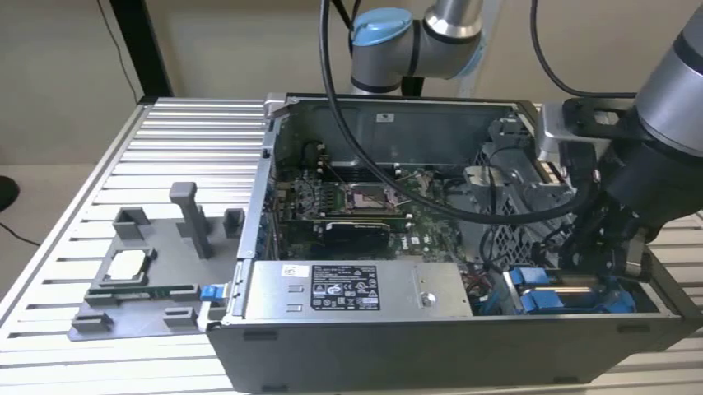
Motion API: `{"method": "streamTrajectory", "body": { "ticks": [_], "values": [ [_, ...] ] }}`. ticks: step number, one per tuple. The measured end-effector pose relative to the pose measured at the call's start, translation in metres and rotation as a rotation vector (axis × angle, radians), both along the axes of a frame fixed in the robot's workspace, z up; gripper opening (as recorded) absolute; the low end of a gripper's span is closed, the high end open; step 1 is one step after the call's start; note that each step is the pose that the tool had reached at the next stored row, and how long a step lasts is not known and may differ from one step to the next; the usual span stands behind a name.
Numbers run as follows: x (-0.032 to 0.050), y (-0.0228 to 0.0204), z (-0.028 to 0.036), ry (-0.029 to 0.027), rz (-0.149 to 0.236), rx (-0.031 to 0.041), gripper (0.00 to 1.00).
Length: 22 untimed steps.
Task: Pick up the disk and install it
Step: 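Insert the first disk wire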
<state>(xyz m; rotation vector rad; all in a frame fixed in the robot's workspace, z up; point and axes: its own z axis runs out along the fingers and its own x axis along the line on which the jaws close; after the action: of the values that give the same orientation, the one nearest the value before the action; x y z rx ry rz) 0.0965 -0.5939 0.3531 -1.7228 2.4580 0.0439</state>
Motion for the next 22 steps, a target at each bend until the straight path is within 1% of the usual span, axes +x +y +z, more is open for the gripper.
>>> {"method": "streamTrajectory", "body": {
  "ticks": [1,2,3,4,6,7,8,9,12,22],
  "values": [
    [-0.0001,0.0011,0.0,0.0042,0.0,-0.0114,0.0],
    [-0.0003,0.0025,0.0,0.0086,0.001,-0.0211,0.0],
    [-0.0004,0.0044,0.0,0.0101,0.002,-0.027,0.0],
    [-0.0003,0.0061,-0.0001,0.0101,0.004,-0.0303,0.0],
    [-0.0004,0.0103,0.0,0.009,0.009,-0.0313,0.0],
    [-0.0003,0.0114,-0.0002,0.0071,0.011,-0.0311,0.0],
    [0.0,0.012,-0.0005,0.0064,0.015,-0.0311,0.0],
    [0.0008,0.0119,-0.0007,0.0063,0.02,-0.031,0.0],
    [0.0043,0.012,-0.0016,0.0101,0.036,-0.0311,0.0],
    [0.012,0.012,-0.0074,0.0093,0.102,-0.0316,0.0]
  ]
}}
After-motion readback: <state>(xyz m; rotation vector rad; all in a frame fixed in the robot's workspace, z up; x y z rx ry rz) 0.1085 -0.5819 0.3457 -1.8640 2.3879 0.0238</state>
